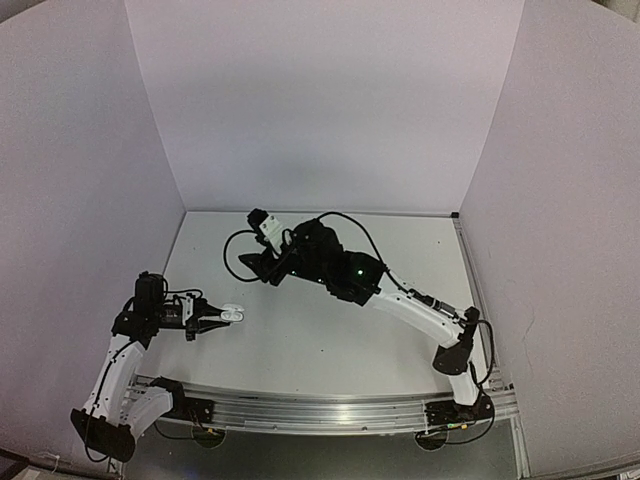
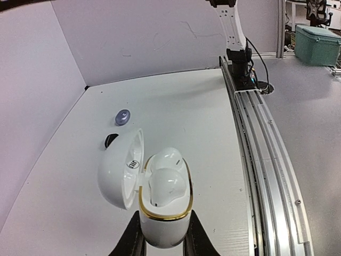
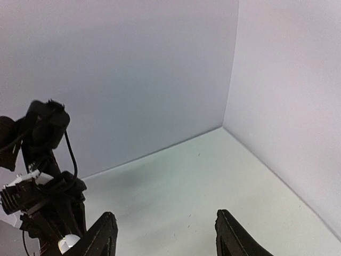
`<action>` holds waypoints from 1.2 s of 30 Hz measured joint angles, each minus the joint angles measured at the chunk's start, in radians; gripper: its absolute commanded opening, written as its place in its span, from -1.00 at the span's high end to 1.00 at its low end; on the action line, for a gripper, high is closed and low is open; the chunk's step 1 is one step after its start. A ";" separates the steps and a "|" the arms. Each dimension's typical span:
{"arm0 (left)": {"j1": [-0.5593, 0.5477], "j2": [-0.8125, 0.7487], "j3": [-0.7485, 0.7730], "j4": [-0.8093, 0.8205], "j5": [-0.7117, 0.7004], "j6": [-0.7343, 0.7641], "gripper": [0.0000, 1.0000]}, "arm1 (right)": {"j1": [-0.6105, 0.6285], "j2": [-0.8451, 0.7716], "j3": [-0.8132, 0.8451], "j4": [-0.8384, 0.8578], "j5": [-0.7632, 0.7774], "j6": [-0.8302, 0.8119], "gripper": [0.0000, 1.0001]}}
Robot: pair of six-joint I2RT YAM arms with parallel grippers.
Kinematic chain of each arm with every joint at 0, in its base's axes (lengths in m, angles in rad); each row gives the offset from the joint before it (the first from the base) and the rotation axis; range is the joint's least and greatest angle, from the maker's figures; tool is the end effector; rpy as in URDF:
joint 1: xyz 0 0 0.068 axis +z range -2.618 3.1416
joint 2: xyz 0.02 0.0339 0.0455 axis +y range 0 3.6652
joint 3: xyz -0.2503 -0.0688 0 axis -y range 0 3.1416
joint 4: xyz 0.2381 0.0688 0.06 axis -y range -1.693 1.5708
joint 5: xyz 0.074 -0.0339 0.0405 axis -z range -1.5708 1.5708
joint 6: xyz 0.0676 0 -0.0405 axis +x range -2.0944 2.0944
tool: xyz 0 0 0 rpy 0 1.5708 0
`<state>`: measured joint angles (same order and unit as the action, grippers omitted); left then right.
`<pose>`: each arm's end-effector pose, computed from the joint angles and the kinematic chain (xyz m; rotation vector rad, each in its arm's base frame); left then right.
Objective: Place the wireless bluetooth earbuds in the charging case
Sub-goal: Close the charging case with the earbuds, then pass from the left arm to the right
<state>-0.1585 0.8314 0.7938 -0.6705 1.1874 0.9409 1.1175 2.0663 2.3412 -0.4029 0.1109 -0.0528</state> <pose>0.1550 -0.0883 0.2849 1.4249 1.2495 -0.8116 0.2222 0.4390 0.4381 -0.8932 1.5024 0.6958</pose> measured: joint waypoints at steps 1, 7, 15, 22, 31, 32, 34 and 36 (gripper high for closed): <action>0.000 -0.002 0.001 -0.008 -0.008 0.019 1.00 | 0.003 0.013 0.003 -0.020 -0.003 0.029 -0.14; 0.000 -0.016 0.005 0.000 -0.044 0.056 1.00 | 0.033 0.090 -0.049 -0.114 -0.101 0.119 -0.15; -0.006 -0.020 0.004 0.065 -0.064 -0.053 1.00 | 0.035 0.092 -0.113 -0.157 -0.187 0.095 -0.21; -0.005 0.003 0.003 0.176 -0.048 -0.265 1.00 | 0.026 0.008 -0.209 -0.164 -0.213 0.092 -0.44; -0.032 0.003 -0.065 0.452 0.111 -0.700 1.00 | -0.021 -0.028 -0.172 -0.152 -0.387 0.119 -0.52; -0.039 -0.001 -0.067 0.473 0.122 -0.729 1.00 | -0.027 -0.019 -0.152 -0.151 -0.407 0.124 -0.44; -0.048 -0.003 -0.067 0.501 0.130 -0.766 1.00 | -0.033 0.001 -0.111 -0.143 -0.441 0.130 -0.34; -0.052 -0.003 -0.067 0.518 0.131 -0.793 1.00 | -0.036 0.016 -0.088 -0.134 -0.472 0.133 -0.32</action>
<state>-0.2107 0.8288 0.7269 -0.1526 1.3182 0.1480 1.0818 2.0826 2.2536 -0.5365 -0.3608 0.0801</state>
